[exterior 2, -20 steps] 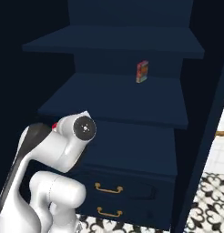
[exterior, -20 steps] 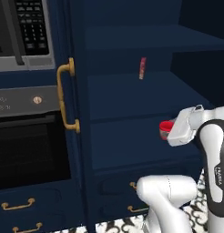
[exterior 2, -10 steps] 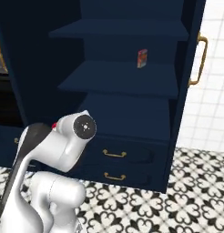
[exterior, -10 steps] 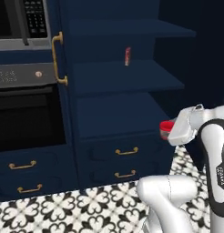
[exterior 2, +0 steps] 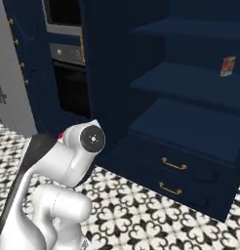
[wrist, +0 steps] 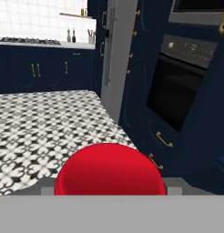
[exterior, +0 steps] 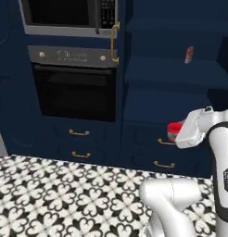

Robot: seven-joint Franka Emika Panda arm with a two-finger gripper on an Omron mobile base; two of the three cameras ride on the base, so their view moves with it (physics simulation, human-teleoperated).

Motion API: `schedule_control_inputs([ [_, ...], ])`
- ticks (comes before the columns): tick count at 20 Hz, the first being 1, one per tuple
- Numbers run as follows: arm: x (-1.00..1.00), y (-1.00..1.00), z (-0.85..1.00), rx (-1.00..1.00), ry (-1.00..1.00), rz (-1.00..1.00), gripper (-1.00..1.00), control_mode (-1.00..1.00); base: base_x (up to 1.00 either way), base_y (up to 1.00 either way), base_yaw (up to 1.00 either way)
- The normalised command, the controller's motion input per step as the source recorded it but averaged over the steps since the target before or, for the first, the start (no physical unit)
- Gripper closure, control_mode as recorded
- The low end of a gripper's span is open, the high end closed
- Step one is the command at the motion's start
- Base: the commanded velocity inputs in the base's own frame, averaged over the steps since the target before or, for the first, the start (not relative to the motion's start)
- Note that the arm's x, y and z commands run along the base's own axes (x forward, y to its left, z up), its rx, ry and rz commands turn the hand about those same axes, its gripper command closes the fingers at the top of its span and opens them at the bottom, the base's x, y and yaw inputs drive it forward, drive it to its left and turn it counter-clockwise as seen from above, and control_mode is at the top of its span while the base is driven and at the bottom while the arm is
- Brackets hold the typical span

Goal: Pick the jam and place it on the digital scale for weighing, and close the cabinet.

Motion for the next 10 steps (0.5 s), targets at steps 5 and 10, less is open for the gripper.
schedule_control_inputs([
  [5, 0.00, 0.00, 0.00, 0.00, 0.00, 0.00, 1.00, 1.00, 0.00, -0.11, 1.00],
  [10, 0.00, 0.00, 0.00, 0.00, 0.00, 0.00, 1.00, 1.00, 0.00, -0.25, 0.98],
])
